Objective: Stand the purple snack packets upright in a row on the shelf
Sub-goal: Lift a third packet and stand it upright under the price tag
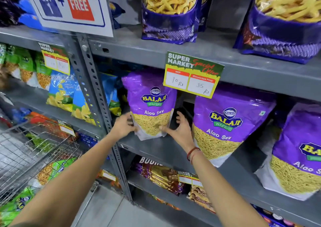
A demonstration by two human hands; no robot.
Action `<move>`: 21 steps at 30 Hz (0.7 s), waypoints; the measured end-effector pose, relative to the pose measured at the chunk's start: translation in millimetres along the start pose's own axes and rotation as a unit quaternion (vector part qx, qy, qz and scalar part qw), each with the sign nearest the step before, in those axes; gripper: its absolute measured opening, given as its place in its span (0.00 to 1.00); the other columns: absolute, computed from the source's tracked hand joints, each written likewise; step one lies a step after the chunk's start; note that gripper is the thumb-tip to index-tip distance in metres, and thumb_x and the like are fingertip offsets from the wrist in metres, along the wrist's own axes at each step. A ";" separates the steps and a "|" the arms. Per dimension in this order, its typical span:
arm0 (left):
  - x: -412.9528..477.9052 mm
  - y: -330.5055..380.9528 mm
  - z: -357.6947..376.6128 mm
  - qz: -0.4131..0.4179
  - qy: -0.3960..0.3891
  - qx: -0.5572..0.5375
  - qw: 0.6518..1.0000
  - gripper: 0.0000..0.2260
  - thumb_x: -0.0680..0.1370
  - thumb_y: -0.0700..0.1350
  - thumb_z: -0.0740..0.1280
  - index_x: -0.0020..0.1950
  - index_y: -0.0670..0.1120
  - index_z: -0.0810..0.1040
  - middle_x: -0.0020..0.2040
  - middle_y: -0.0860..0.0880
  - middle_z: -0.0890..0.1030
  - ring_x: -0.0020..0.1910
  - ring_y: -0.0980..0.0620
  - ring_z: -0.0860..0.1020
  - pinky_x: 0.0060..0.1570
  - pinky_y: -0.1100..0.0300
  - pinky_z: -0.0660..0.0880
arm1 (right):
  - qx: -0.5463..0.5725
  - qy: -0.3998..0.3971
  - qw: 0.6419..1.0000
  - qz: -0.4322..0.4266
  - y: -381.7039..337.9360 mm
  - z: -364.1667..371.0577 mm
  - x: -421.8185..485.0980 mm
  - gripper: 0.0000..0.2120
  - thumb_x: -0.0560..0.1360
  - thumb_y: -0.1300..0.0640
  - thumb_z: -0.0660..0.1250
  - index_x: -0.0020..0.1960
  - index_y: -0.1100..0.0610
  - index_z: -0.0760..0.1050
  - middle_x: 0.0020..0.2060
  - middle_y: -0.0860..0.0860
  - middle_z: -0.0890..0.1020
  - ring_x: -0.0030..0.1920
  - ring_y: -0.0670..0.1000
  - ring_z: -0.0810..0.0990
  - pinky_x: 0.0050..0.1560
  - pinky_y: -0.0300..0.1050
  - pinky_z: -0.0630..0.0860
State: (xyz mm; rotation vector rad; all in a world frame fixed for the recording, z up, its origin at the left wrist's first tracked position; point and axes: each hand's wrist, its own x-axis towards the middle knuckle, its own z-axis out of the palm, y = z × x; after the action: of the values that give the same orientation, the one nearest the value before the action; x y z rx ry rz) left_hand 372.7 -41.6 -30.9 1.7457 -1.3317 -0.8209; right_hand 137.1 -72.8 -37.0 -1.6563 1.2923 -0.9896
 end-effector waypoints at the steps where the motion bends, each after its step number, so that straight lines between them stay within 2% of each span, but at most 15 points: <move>1: -0.6 -2.3 3.4 -0.011 0.020 -0.036 0.999 0.26 0.67 0.28 0.72 0.63 0.38 0.71 0.55 0.36 0.80 0.55 0.39 0.79 0.49 0.56 0.78 | 0.000 -0.030 0.999 0.011 2.8 0.8 4.9 0.50 0.62 0.49 0.80 0.75 0.59 0.58 0.70 0.57 0.69 0.69 0.54 0.69 0.68 0.47 0.67; 2: -1.3 -5.1 7.0 -0.017 0.027 -0.057 0.998 0.28 0.68 0.27 0.70 0.67 0.36 0.67 0.58 0.34 0.78 0.55 0.40 0.78 0.50 0.56 0.78 | -0.001 -0.059 0.998 0.017 4.3 2.9 9.7 0.50 0.61 0.50 0.81 0.75 0.58 0.57 0.70 0.56 0.70 0.70 0.54 0.68 0.68 0.47 0.66; 4: -1.1 -12.6 14.2 -0.022 0.010 -0.059 0.998 0.34 0.68 0.29 0.73 0.70 0.36 0.63 0.60 0.37 0.77 0.57 0.44 0.77 0.57 0.53 0.75 | 0.005 -0.105 0.994 0.024 6.7 8.3 17.2 0.47 0.61 0.51 0.81 0.73 0.55 0.60 0.65 0.51 0.75 0.68 0.52 0.71 0.64 0.45 0.70; 7: 0.1 -16.6 19.8 -0.016 -0.009 -0.055 0.998 0.34 0.65 0.33 0.76 0.68 0.38 0.65 0.60 0.43 0.77 0.54 0.50 0.76 0.54 0.62 0.73 | 0.017 -0.105 0.994 0.032 8.4 13.0 23.5 0.39 0.62 0.52 0.81 0.67 0.54 0.65 0.54 0.45 0.76 0.60 0.49 0.76 0.55 0.39 0.70; 8: 1.6 -17.0 21.5 -0.015 -0.010 -0.056 0.998 0.33 0.65 0.34 0.77 0.67 0.38 0.66 0.61 0.42 0.77 0.55 0.49 0.77 0.55 0.61 0.74 | 0.018 -0.095 0.995 0.031 9.2 13.6 25.0 0.37 0.62 0.52 0.81 0.66 0.54 0.66 0.53 0.45 0.77 0.58 0.48 0.77 0.54 0.38 0.70; 10: 5.2 -16.5 22.2 -0.017 -0.009 -0.049 0.999 0.34 0.65 0.35 0.77 0.67 0.38 0.67 0.63 0.40 0.77 0.59 0.45 0.78 0.62 0.52 0.73 | 0.017 -0.083 0.996 0.026 10.2 15.0 26.7 0.35 0.63 0.54 0.81 0.64 0.56 0.68 0.52 0.47 0.78 0.57 0.49 0.78 0.54 0.39 0.72; 12: 8.8 -16.1 20.1 -0.017 -0.011 -0.050 0.999 0.35 0.65 0.36 0.77 0.68 0.39 0.66 0.65 0.39 0.76 0.62 0.43 0.76 0.65 0.48 0.72 | 0.018 -0.083 0.996 0.029 11.8 16.1 27.6 0.35 0.63 0.55 0.81 0.65 0.57 0.69 0.55 0.49 0.79 0.58 0.51 0.78 0.54 0.39 0.73; 16: 13.2 -18.3 17.9 -0.011 0.007 -0.056 0.998 0.38 0.66 0.34 0.76 0.72 0.39 0.62 0.70 0.39 0.70 0.69 0.42 0.69 0.68 0.50 0.66 | 0.010 -0.093 0.995 0.023 14.7 18.8 26.9 0.33 0.64 0.54 0.80 0.64 0.56 0.71 0.58 0.51 0.81 0.59 0.51 0.79 0.56 0.39 0.73; 21: 9.8 -23.4 25.2 -0.020 -0.023 -0.083 0.996 0.34 0.71 0.31 0.70 0.73 0.39 0.60 0.71 0.41 0.68 0.69 0.45 0.68 0.67 0.54 0.65 | 0.003 -0.083 0.996 0.018 17.0 26.3 20.8 0.27 0.65 0.54 0.79 0.61 0.57 0.75 0.58 0.53 0.82 0.60 0.52 0.79 0.63 0.46 0.74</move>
State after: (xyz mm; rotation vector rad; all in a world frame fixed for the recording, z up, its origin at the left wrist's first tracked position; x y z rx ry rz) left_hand 364.7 -52.5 -64.0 1.6355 -1.2246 -0.9717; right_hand 158.9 -92.7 -60.3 -1.6685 1.2017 -0.8150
